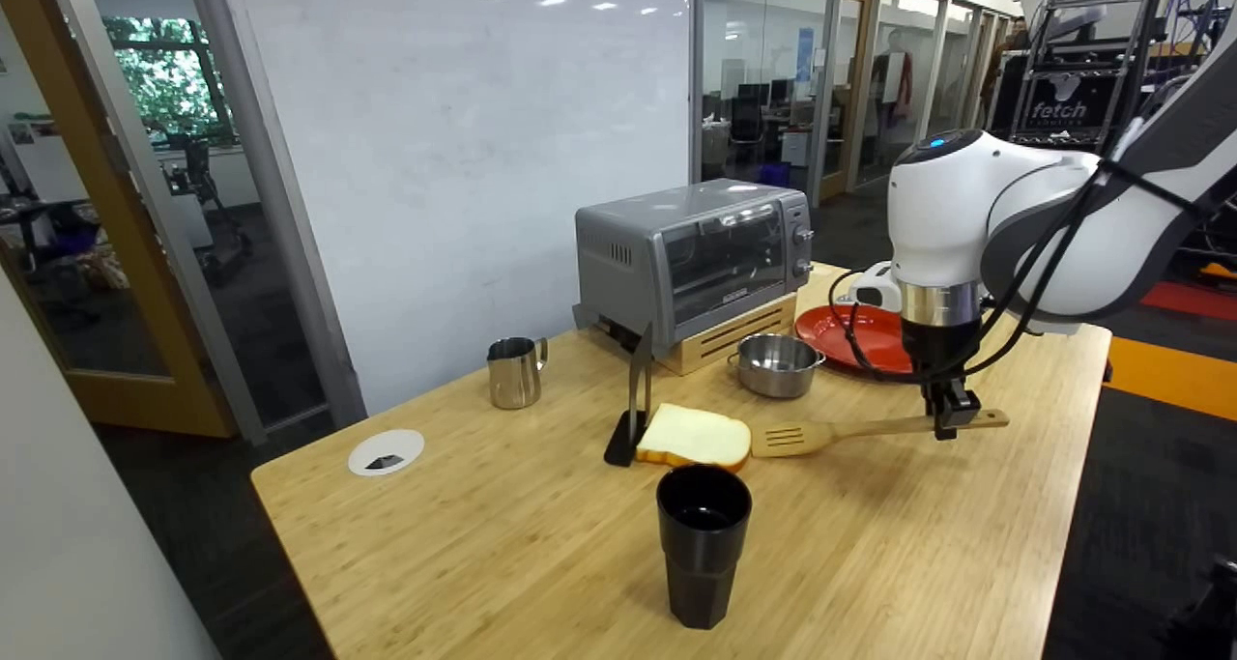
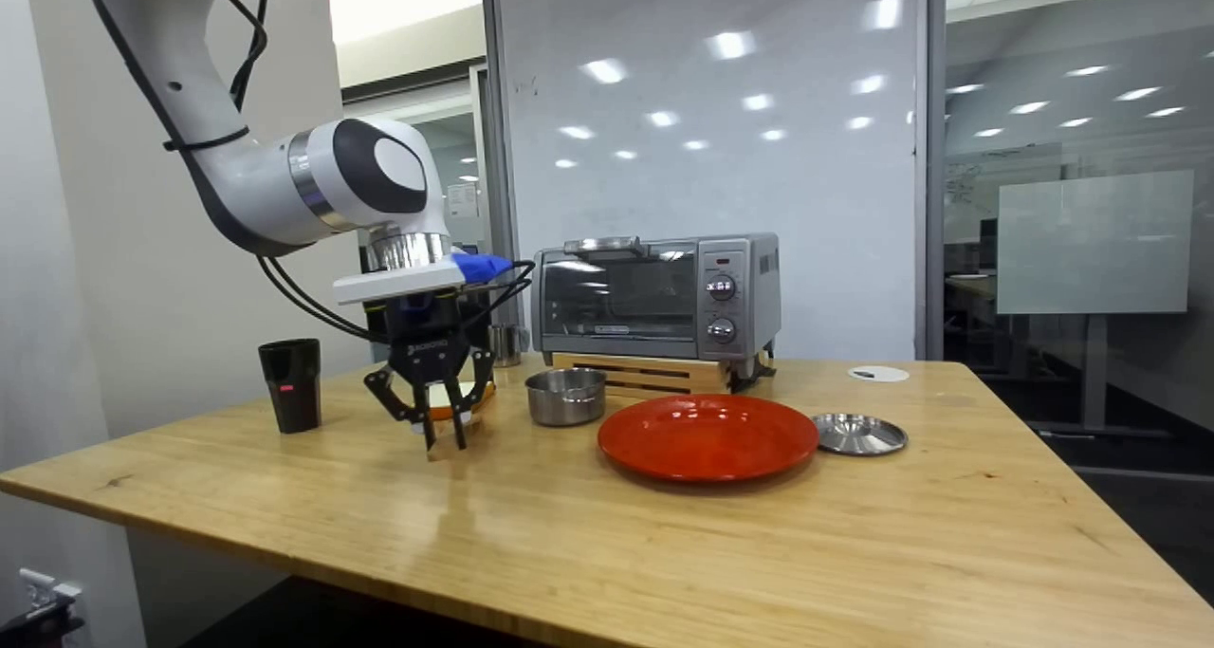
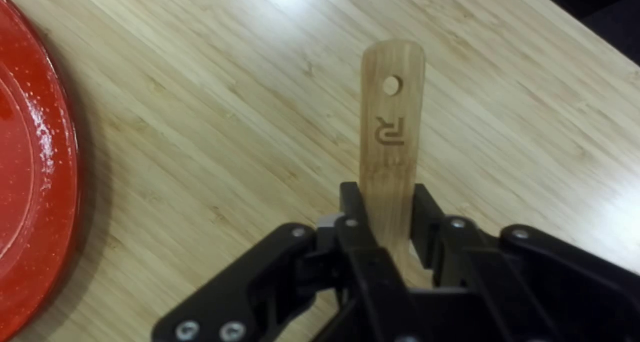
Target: Use the spatula from the red plate to pick up the slice of bread and place it on the red plate
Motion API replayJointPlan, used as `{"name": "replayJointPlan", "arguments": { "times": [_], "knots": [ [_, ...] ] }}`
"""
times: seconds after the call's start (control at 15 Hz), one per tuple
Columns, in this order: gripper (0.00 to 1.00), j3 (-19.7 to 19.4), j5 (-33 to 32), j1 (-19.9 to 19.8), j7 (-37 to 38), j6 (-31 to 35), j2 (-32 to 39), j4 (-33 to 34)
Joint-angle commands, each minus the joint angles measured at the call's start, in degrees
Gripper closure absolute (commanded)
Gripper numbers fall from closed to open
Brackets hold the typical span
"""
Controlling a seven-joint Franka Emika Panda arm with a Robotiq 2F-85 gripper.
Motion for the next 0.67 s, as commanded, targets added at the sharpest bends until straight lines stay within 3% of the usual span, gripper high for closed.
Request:
{"name": "replayJointPlan", "arguments": {
  "times": [0.0, 0.53, 0.6],
  "knots": [
    [0.74, 0.4, -0.1, -0.4, 0.0, -0.2, 0.0, 0.1],
    [0.74, 0.4, -0.1, -0.4, 0.0, -0.2, 0.0, 0.1],
    [0.93, 0.4, -0.1, -0.4, 0.0, -0.2, 0.0, 0.1]
  ]
}}
